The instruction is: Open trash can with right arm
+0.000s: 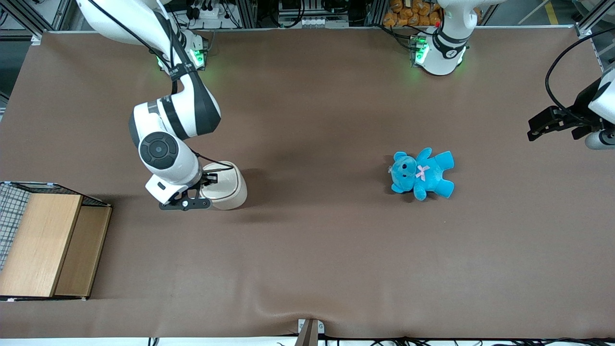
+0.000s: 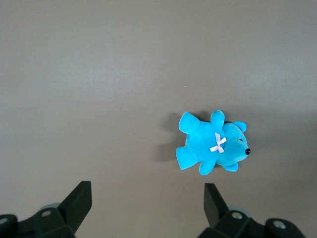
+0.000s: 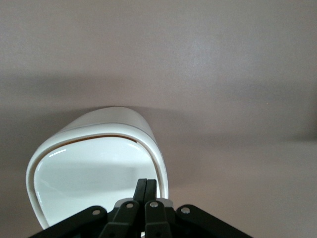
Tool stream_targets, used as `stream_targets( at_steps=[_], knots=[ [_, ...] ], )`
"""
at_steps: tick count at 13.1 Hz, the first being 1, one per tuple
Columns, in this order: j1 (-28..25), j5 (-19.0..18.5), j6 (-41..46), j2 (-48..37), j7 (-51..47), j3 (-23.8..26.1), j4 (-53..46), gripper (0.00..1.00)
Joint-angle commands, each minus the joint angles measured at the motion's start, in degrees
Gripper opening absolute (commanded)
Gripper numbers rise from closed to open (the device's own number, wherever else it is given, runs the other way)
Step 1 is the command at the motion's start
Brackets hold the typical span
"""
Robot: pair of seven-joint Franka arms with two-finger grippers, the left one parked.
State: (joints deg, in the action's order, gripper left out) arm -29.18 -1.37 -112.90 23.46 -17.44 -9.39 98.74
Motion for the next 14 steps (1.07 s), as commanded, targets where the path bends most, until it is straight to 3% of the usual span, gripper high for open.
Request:
stream_targets(
  at_steps=[1, 14],
  knots=[
    [-0.79, -0.91, -2.41, -2.28, -2.33, -0.45, 4.09, 0.00],
    [-1.05, -0.91, -9.27, -1.75, -4.18, -0.45, 9.19, 0.00]
  ],
)
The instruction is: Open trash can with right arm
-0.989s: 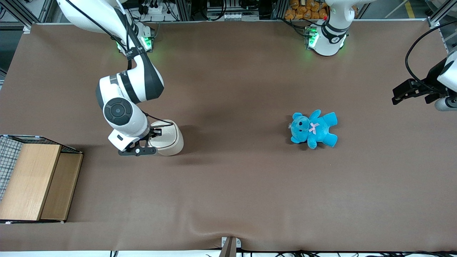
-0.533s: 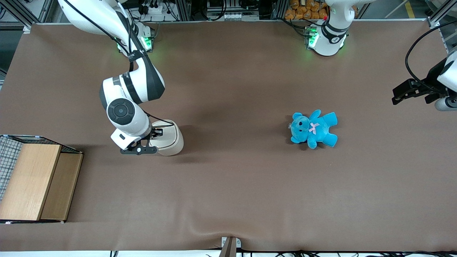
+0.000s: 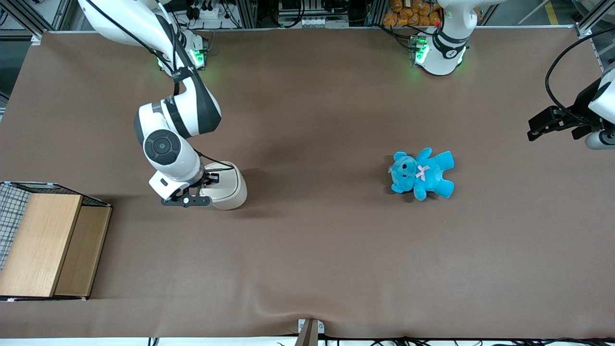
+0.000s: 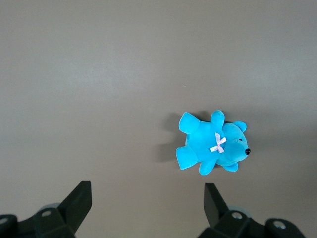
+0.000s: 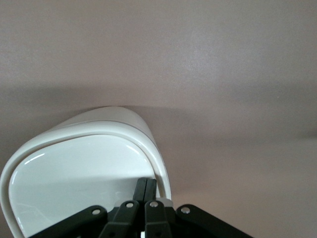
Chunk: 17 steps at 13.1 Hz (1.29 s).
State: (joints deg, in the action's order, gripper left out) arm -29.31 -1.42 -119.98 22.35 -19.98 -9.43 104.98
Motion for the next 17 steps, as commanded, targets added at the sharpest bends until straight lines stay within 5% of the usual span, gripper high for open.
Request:
stream_targets(
  at_steps=[1, 2, 4, 8, 17],
  knots=[
    [-0.92, -0.87, -1.40, -1.16, -1.73, -0.42, 2.68, 0.00],
    [-0.92, -0.78, 1.04, -1.78, -2.51, -0.33, 1.55, 0.02],
    [-1.10, -0.08, 10.33, -2.22, -3.57, -0.33, -5.54, 1.00],
    [-0.57, 0.01, 28.46, -2.05, -2.79, -0.42, -22.69, 1.00],
    [8.39, 4.41, 41.84, -9.59, 3.60, -1.03, -31.42, 1.00]
  ],
)
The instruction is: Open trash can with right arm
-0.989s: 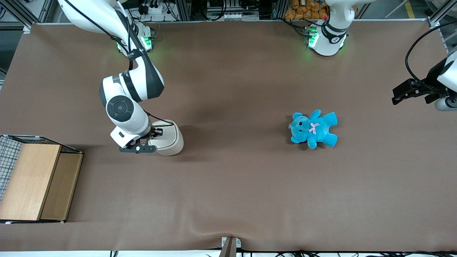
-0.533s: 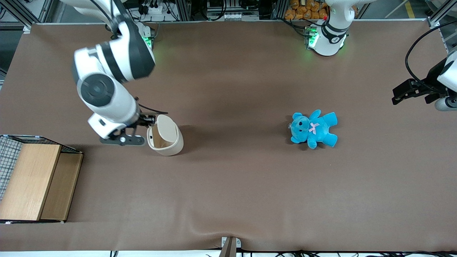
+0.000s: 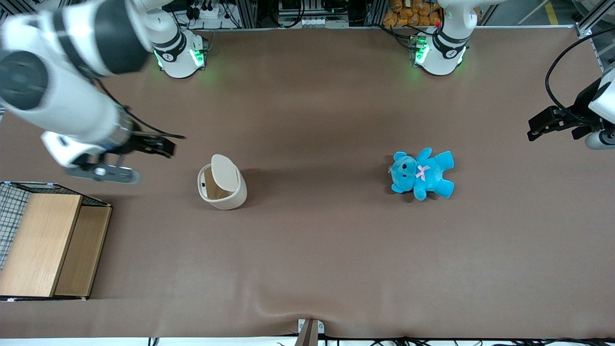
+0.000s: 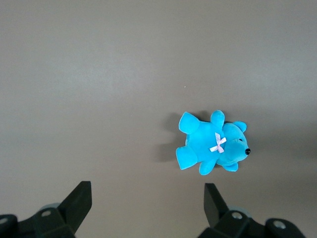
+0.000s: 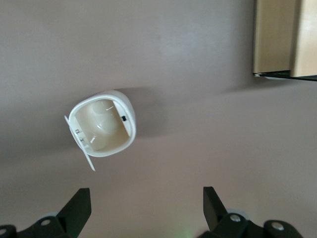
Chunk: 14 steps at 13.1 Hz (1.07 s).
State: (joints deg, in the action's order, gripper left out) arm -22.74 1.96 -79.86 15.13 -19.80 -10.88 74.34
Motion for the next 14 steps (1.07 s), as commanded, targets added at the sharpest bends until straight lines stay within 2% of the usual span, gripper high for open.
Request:
stream_targets(
  at_steps=[1, 3, 7, 14],
  knots=[
    [2.95, 0.94, 1.90, -4.04, 6.67, -0.27, -0.78, 1.00],
    [6.11, 1.29, 4.09, -8.08, 13.44, -1.16, -0.25, 1.00],
    [11.22, 1.29, 4.98, -12.04, 14.53, -1.16, 2.90, 1.00],
    [12.19, 1.29, 2.08, -14.51, 17.34, -1.07, 6.07, 1.00]
  ],
)
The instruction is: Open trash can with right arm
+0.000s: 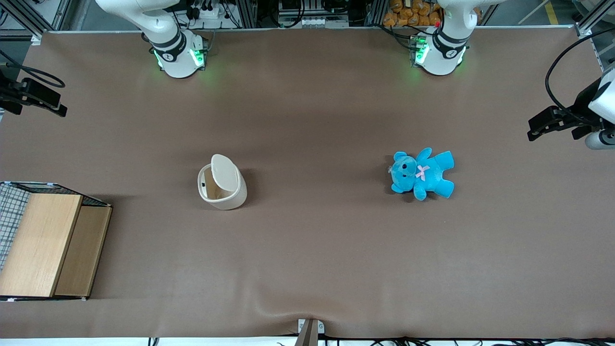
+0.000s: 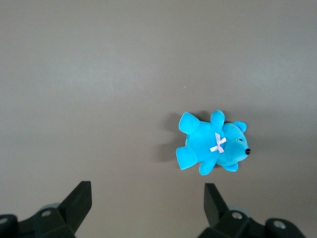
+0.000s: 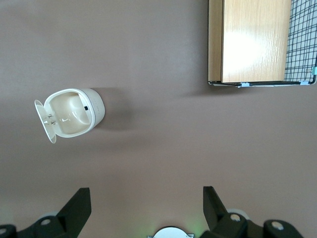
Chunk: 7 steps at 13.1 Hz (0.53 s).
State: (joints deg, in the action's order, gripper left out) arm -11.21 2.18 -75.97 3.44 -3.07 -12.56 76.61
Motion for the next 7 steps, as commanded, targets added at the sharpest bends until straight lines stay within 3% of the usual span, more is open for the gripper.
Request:
stream_targets(
  at_steps=[1, 7],
  knots=[
    [0.66, 1.07, -1.90, -3.17, 0.70, 0.61, 4.25, 1.00],
    [-0.04, 0.98, -4.89, -6.16, 0.26, 1.32, 7.68, 1.00]
  ],
)
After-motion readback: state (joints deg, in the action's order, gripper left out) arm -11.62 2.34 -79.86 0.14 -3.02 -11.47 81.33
